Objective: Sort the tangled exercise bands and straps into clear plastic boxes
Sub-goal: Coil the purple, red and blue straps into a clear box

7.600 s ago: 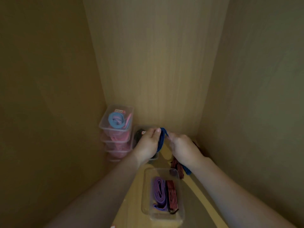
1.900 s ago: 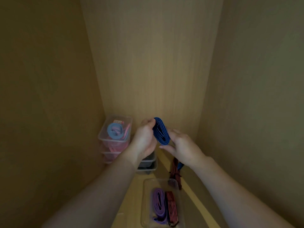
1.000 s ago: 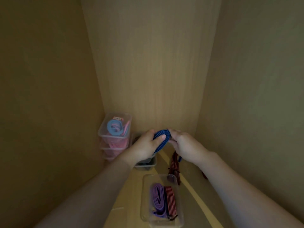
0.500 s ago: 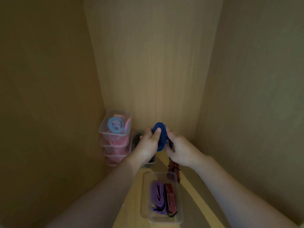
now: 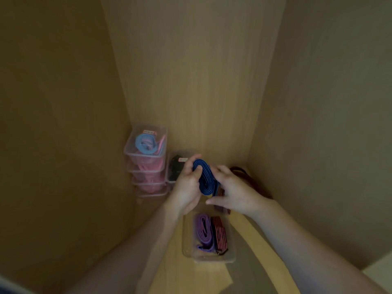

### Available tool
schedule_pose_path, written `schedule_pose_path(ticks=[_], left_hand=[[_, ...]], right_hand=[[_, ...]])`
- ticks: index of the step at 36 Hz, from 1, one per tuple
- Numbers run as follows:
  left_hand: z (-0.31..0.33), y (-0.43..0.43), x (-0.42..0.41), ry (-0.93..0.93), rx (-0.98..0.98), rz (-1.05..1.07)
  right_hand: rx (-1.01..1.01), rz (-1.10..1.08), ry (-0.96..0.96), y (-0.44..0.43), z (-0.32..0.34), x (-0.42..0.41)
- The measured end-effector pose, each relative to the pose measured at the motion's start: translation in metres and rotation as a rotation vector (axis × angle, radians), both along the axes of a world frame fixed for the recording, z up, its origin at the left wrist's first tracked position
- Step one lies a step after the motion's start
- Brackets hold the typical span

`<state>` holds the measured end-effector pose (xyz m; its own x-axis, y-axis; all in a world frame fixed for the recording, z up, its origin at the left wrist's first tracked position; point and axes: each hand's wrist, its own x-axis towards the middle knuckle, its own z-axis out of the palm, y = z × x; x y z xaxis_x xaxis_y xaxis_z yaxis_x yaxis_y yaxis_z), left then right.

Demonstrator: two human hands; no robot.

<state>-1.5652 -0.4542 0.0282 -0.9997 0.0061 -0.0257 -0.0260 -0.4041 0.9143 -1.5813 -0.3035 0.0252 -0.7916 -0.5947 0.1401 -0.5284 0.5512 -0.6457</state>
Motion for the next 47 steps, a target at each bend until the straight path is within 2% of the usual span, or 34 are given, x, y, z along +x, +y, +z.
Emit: schedule_pose_path(ticks=[5,8,11,16,23,28,33,39,47], left_hand=[[-0.013,0.001,0.016,0.002,0.026,0.02],[-0.028,-0.001,0.027,-0.001,-0.006,0.013],[-0.046,-0.005,0.04,0.019,-0.117,0.006],[-0.066,-0.011,0.055,0.027,-0.409,0.035],[-0.068,-0.017,0.065,-0.052,-0.517,0.018],[-0.062,-0.024,0.054,-0.112,-0.621,-0.05],[-0.061,-0.022,0.035,-0.109,-0.746,-0.086],[-0.074,-0.015,0.019,-0.118,-0.898,-0.102],[-0.088,-0.011,0.018,-0.012,-1.317,-0.055]], right_hand=[[-0.04,-0.059,0.075,0.0,-0.018,0.013],[-0.073,-0.084,0.007,0.002,-0.03,0.028],[-0.115,-0.071,-0.122,0.006,-0.048,0.043],[-0.07,-0.085,-0.247,0.014,-0.071,0.06],[0.174,0.077,-0.2,0.009,-0.077,0.065],[0.1,0.156,-0.289,0.006,-0.074,0.065],[0.055,0.044,-0.226,0.006,-0.075,0.053],[0.153,0.001,-0.162,0.009,-0.082,0.041],[0.32,-0.061,-0.076,0.008,-0.098,0.035]])
